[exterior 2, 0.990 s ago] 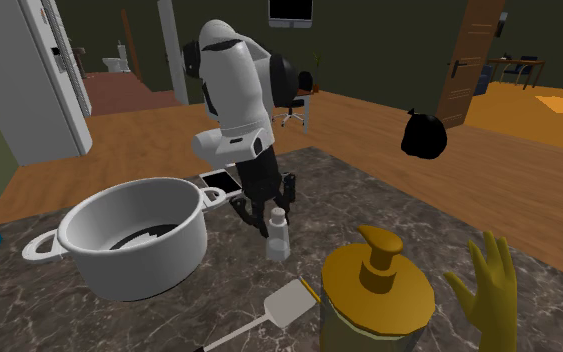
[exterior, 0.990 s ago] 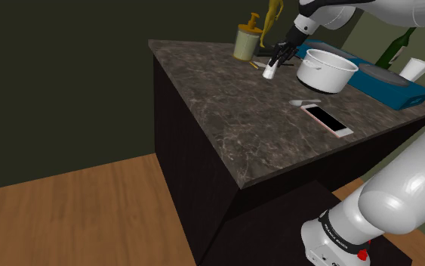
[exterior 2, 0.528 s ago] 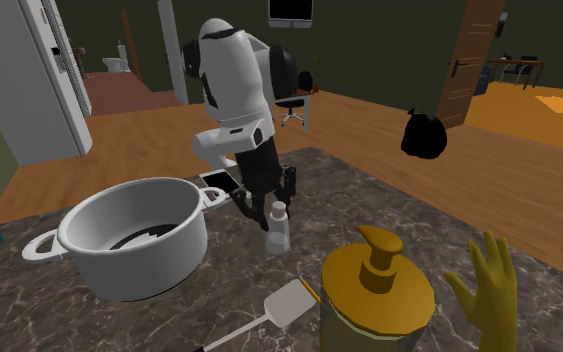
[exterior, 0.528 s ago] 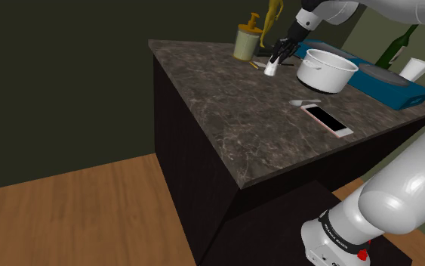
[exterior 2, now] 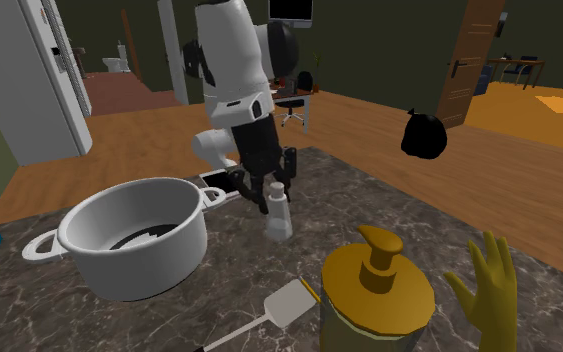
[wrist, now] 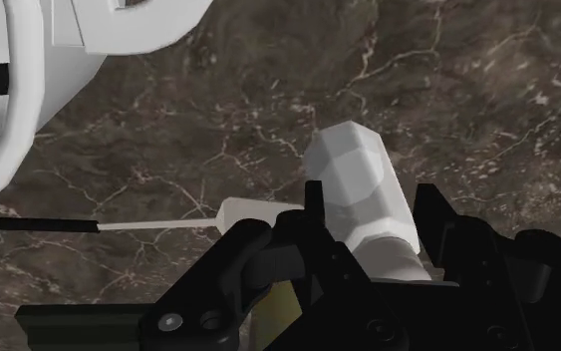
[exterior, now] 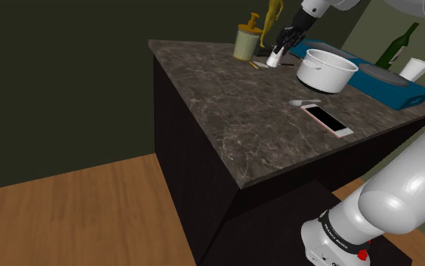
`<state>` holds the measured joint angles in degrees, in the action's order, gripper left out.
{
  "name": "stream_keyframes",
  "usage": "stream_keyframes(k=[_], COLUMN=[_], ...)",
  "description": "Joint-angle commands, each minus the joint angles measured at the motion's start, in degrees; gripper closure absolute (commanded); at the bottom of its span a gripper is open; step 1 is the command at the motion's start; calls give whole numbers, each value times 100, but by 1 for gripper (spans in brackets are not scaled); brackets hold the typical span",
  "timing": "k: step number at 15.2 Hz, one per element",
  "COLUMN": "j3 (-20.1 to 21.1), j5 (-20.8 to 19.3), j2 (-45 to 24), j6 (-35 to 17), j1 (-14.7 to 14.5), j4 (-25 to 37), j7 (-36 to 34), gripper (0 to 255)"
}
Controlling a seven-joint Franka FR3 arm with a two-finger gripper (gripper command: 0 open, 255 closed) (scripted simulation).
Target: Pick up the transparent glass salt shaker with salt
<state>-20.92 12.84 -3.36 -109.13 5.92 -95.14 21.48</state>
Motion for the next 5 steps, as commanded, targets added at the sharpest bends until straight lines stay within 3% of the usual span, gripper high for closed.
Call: stream_keyframes(k=[1, 5], j3=[-7, -13], j5=[-2, -1], j2=[-16, -40], j6=[153, 323], j1=[10, 18], j4=[166, 360], j7=[-18, -43], gripper=[255, 255])
